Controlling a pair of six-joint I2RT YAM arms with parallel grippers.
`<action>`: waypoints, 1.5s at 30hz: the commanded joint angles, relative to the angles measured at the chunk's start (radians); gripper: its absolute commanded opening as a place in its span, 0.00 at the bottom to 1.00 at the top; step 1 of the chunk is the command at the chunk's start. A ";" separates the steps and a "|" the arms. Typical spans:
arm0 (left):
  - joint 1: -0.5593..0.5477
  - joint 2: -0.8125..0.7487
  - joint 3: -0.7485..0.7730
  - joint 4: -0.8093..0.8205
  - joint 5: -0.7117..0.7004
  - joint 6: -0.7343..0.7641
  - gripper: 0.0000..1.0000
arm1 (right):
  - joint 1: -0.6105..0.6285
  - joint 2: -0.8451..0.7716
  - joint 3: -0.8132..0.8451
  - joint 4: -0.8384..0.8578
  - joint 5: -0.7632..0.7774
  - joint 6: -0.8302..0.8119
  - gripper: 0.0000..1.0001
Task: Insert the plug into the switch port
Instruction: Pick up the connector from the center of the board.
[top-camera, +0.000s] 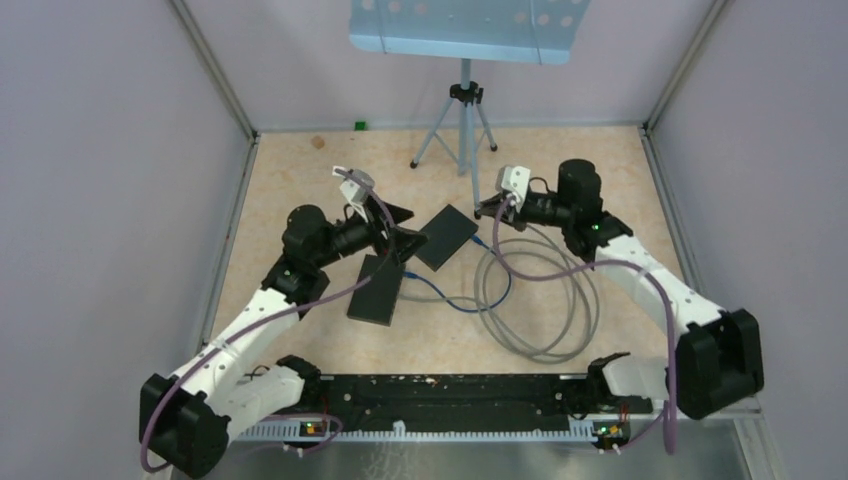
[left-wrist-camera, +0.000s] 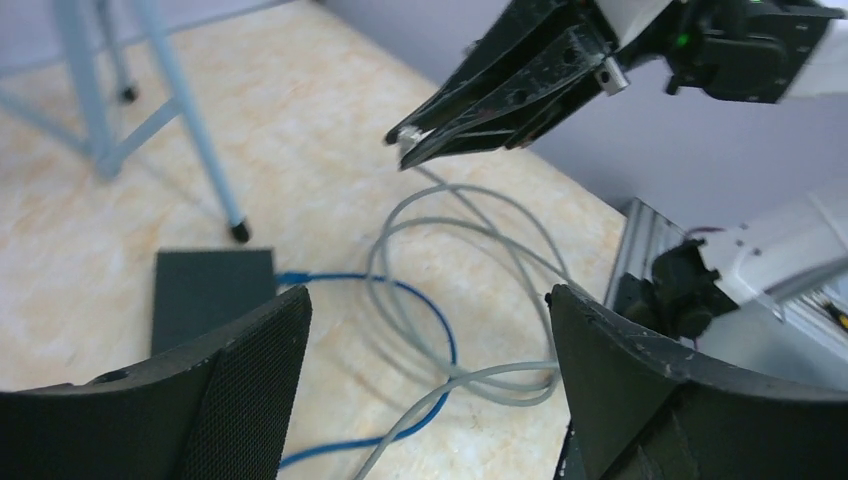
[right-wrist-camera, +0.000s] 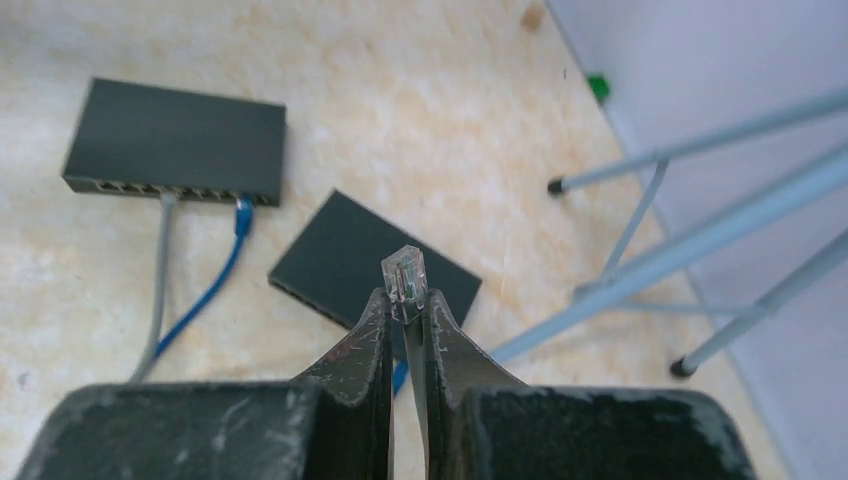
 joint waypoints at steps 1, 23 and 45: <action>-0.118 -0.027 0.018 0.230 0.114 0.195 0.92 | 0.047 -0.136 -0.083 0.196 -0.137 0.028 0.00; -0.493 -0.052 0.100 0.250 0.190 0.731 0.71 | 0.260 -0.567 -0.185 0.268 -0.216 -0.011 0.00; -0.530 0.010 0.211 0.105 0.298 0.851 0.53 | 0.303 -0.579 -0.119 0.195 -0.386 0.027 0.00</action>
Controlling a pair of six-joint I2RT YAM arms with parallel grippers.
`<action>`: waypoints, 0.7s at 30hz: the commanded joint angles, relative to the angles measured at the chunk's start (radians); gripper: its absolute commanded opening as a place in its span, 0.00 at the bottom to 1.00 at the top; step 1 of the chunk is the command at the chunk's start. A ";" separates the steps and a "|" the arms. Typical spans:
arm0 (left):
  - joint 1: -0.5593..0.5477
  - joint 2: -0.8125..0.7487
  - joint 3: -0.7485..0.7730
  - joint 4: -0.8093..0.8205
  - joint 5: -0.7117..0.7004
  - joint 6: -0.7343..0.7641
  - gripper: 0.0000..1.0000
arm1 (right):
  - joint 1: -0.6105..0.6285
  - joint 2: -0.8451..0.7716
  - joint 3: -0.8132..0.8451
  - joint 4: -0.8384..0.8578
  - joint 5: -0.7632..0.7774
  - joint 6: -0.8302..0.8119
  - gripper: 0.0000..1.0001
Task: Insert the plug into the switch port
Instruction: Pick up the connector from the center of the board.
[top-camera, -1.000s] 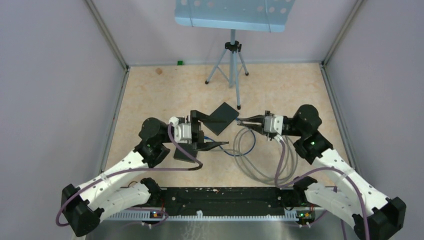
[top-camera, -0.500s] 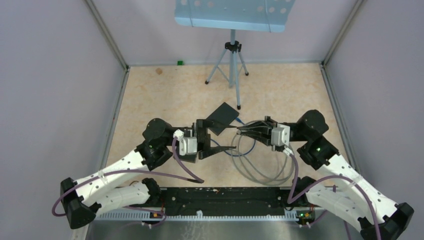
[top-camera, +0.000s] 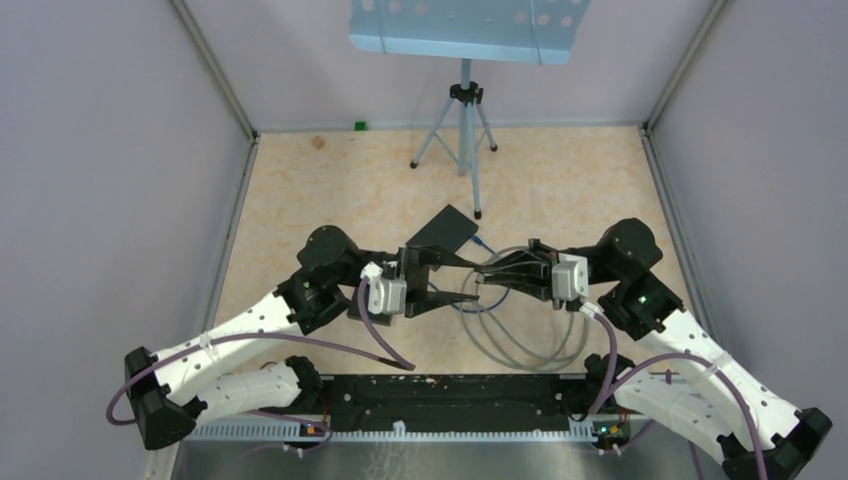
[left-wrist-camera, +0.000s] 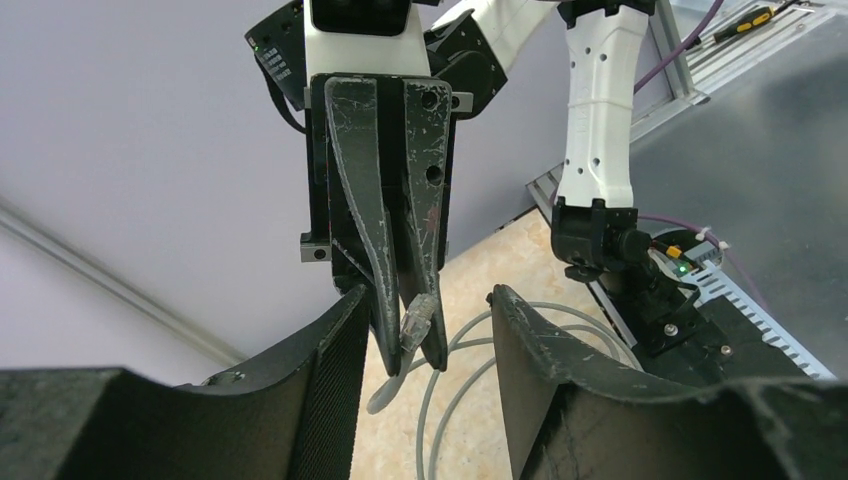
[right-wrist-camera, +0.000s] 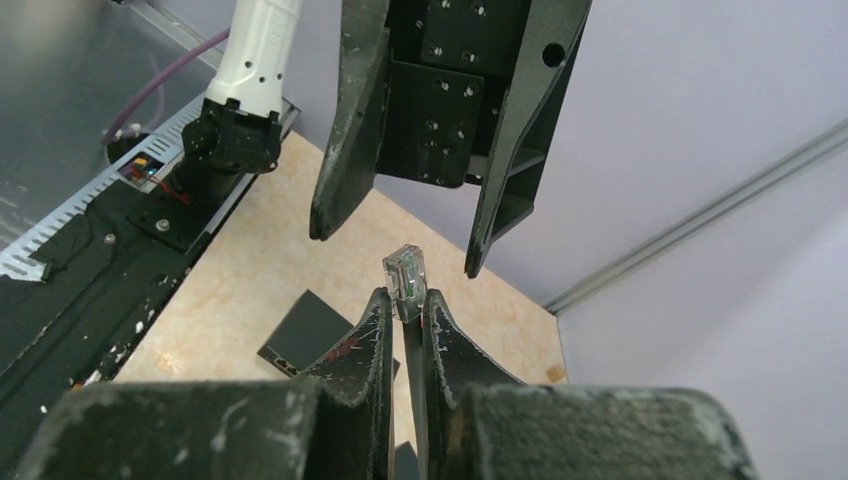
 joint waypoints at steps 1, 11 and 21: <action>-0.008 0.011 0.050 -0.024 0.030 0.040 0.52 | 0.018 -0.011 0.052 0.037 -0.078 0.016 0.00; -0.014 0.035 0.065 -0.040 0.045 0.048 0.37 | 0.022 0.004 0.055 0.031 -0.108 0.020 0.00; -0.016 0.049 0.091 -0.106 0.040 0.064 0.00 | 0.024 0.013 0.056 0.034 -0.111 0.026 0.02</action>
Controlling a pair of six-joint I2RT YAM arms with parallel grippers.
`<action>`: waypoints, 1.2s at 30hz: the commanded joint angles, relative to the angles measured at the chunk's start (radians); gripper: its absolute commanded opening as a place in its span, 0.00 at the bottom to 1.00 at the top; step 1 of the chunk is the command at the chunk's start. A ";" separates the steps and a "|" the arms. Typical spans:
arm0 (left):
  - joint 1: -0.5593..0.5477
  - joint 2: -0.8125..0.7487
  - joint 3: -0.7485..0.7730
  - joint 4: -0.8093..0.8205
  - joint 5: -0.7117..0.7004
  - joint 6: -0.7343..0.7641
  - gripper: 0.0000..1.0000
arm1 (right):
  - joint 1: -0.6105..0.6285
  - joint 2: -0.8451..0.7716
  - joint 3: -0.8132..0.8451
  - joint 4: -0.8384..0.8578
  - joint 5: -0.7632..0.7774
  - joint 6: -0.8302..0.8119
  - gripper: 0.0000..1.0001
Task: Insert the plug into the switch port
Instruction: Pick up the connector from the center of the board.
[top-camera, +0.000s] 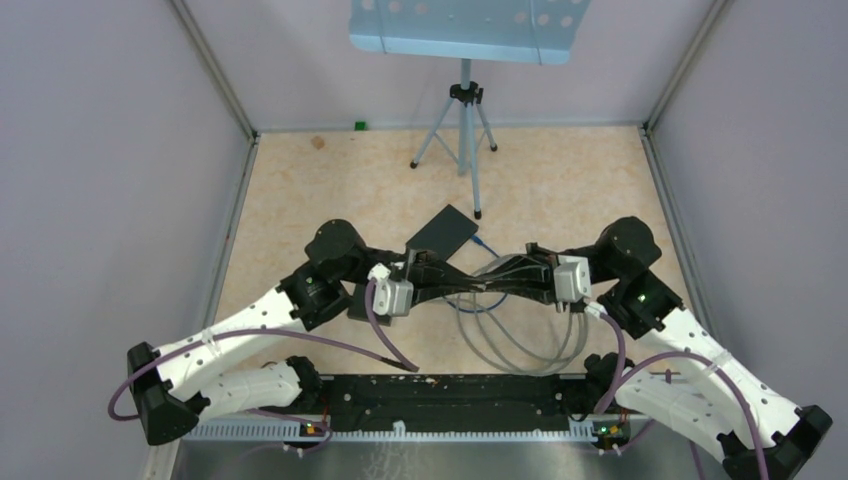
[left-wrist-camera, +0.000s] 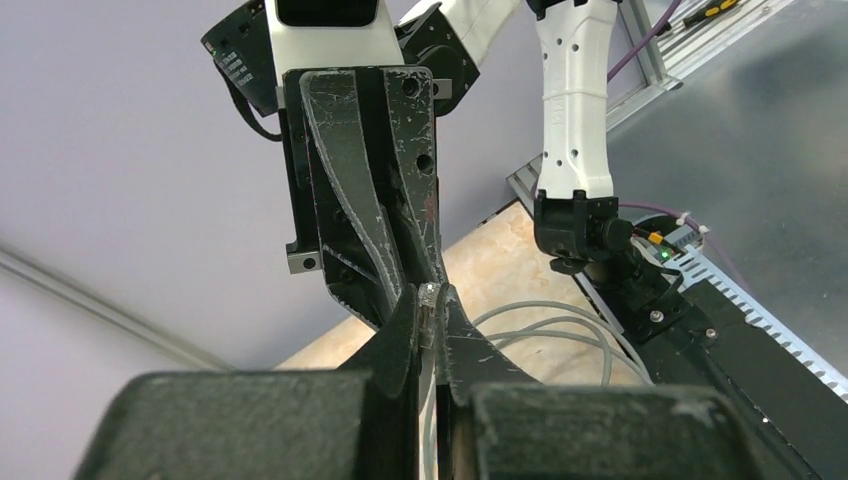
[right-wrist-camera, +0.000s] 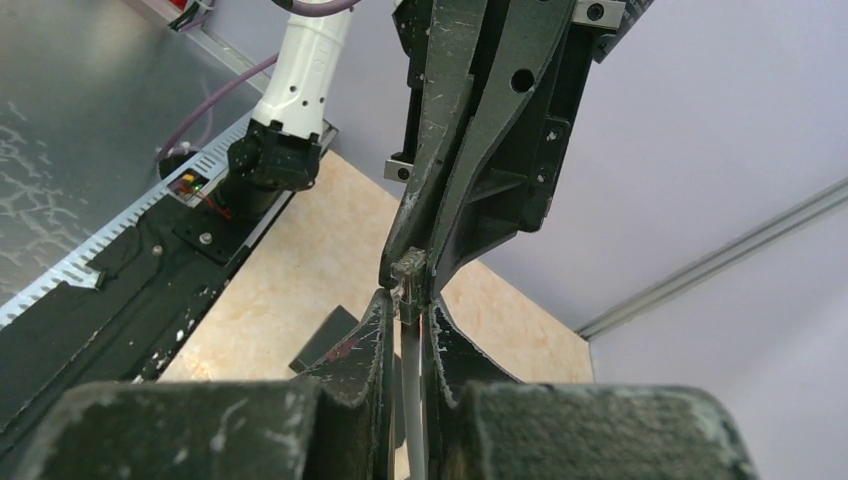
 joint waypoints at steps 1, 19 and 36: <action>-0.006 0.011 0.046 -0.038 -0.012 0.002 0.00 | 0.014 0.001 0.042 0.039 -0.026 -0.003 0.09; -0.005 -0.174 -0.144 0.183 -0.767 -0.664 0.00 | 0.014 -0.071 -0.221 0.448 0.432 0.186 0.58; -0.006 -0.186 -0.171 0.281 -0.556 -0.681 0.00 | 0.053 0.252 -0.193 0.984 0.275 0.642 0.43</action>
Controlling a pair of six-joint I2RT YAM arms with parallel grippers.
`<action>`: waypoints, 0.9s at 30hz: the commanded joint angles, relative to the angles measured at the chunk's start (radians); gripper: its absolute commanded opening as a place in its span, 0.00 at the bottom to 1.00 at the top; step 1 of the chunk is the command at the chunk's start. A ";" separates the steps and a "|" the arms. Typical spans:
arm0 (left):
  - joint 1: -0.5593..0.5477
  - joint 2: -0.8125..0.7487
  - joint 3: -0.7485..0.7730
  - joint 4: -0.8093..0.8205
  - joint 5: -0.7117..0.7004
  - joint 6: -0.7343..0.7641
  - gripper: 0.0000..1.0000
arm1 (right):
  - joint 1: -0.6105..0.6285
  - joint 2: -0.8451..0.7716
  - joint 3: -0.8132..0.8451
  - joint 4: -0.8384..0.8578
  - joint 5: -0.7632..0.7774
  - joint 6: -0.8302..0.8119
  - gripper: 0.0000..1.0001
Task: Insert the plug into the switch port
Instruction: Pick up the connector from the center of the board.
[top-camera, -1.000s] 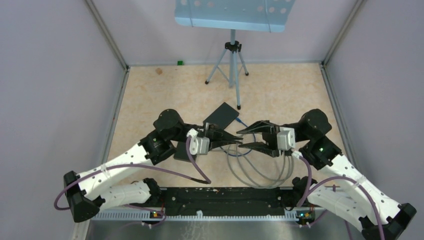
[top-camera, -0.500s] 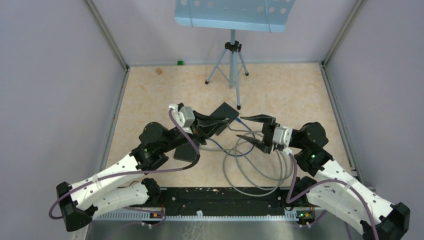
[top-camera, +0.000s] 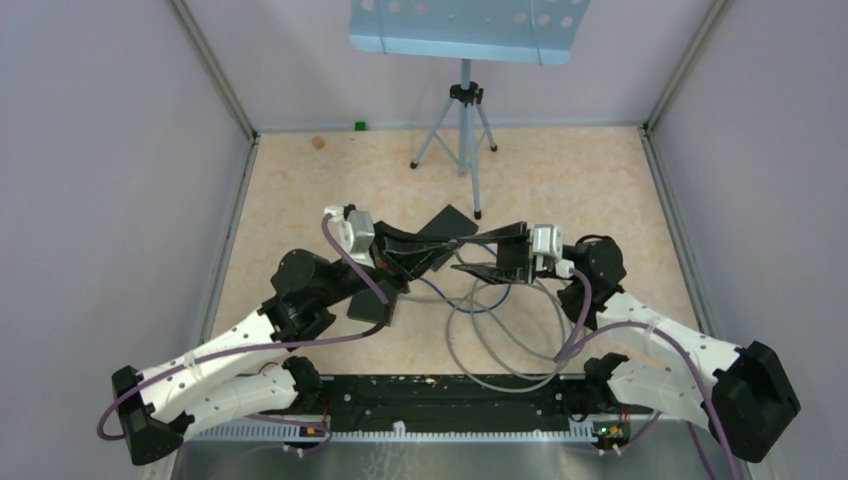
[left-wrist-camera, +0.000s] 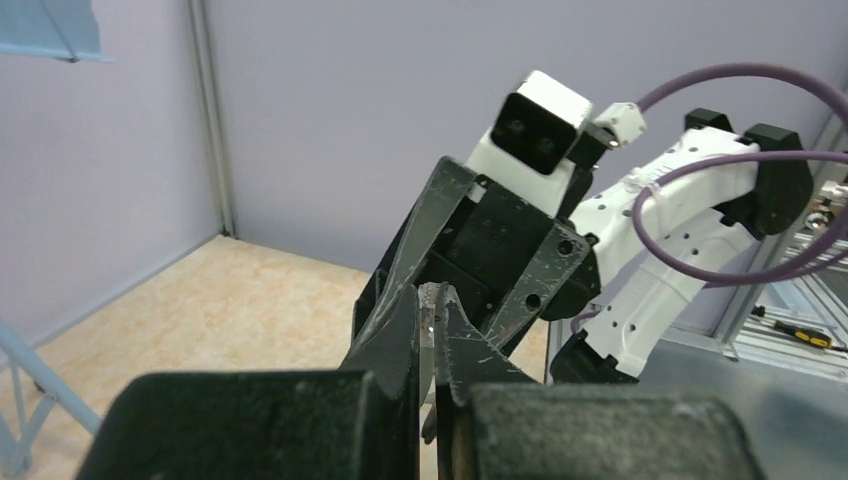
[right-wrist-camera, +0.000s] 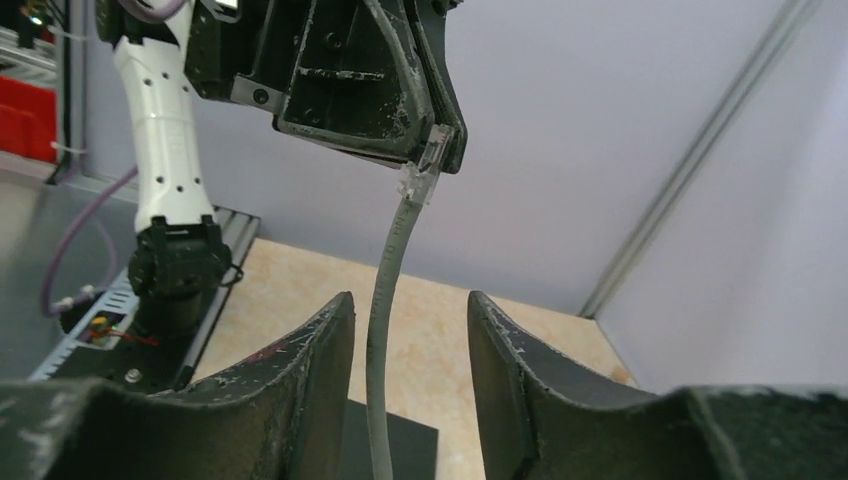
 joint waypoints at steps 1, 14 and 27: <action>-0.004 -0.005 -0.004 0.107 0.112 0.013 0.00 | 0.025 0.031 0.062 0.119 -0.066 0.090 0.39; -0.004 -0.040 0.058 0.129 0.422 0.124 0.99 | 0.027 -0.136 0.166 -0.093 -0.137 0.014 0.00; -0.004 0.065 0.155 0.171 0.719 0.195 0.99 | 0.028 -0.176 0.210 -0.200 -0.338 -0.115 0.00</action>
